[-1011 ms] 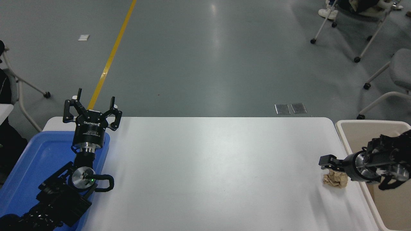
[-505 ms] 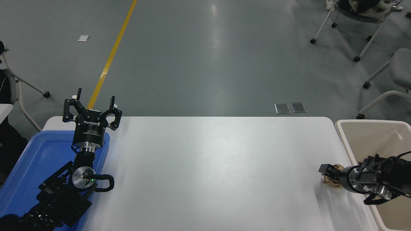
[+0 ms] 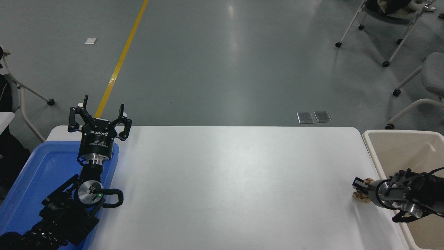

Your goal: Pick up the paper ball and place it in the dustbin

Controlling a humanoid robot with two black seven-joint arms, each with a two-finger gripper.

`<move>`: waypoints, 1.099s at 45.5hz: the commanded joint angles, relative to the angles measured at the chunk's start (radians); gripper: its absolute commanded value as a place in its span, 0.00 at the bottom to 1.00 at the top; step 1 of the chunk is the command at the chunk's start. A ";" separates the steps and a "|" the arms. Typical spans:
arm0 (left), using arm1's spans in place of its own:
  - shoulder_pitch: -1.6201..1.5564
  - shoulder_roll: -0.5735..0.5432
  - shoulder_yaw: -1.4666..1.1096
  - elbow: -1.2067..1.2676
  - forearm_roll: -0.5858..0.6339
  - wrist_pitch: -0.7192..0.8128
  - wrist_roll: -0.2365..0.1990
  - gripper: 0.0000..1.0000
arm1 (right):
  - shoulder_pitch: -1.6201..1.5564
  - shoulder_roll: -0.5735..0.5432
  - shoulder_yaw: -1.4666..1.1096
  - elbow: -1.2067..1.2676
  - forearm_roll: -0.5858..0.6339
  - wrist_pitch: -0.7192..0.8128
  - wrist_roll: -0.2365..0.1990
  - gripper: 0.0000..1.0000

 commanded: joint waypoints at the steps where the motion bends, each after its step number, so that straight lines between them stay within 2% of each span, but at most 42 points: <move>1: 0.000 0.000 0.000 0.000 0.000 0.000 0.000 0.99 | 0.143 -0.136 -0.026 0.206 -0.057 0.010 0.009 0.00; 7: 0.000 0.000 0.000 0.000 0.000 0.000 0.000 0.99 | 0.395 -0.217 -0.145 0.482 -0.205 0.050 0.014 0.00; 12: 0.000 0.000 0.000 0.000 0.000 0.000 0.000 0.99 | 0.611 -0.250 -0.266 0.631 -0.269 0.127 0.020 0.00; 16: 0.000 0.000 0.000 0.000 0.000 0.000 0.000 0.99 | 0.816 -0.261 -0.372 0.734 -0.293 0.216 0.054 0.00; 23: 0.000 0.000 0.000 0.000 0.000 0.000 0.000 0.99 | 1.138 -0.261 -0.445 0.835 -0.295 0.419 0.106 0.00; 34: 0.000 0.000 0.000 0.000 0.000 0.000 0.000 0.99 | 1.490 -0.248 -0.419 0.884 -0.283 0.766 0.158 0.00; 38: 0.000 0.000 0.000 0.000 0.000 0.000 0.000 0.99 | 1.568 -0.247 -0.393 0.884 -0.278 0.868 0.163 0.00; 50: 0.000 0.000 0.000 0.000 0.000 0.000 0.000 0.99 | 1.611 -0.221 -0.345 0.884 -0.276 0.868 0.161 0.00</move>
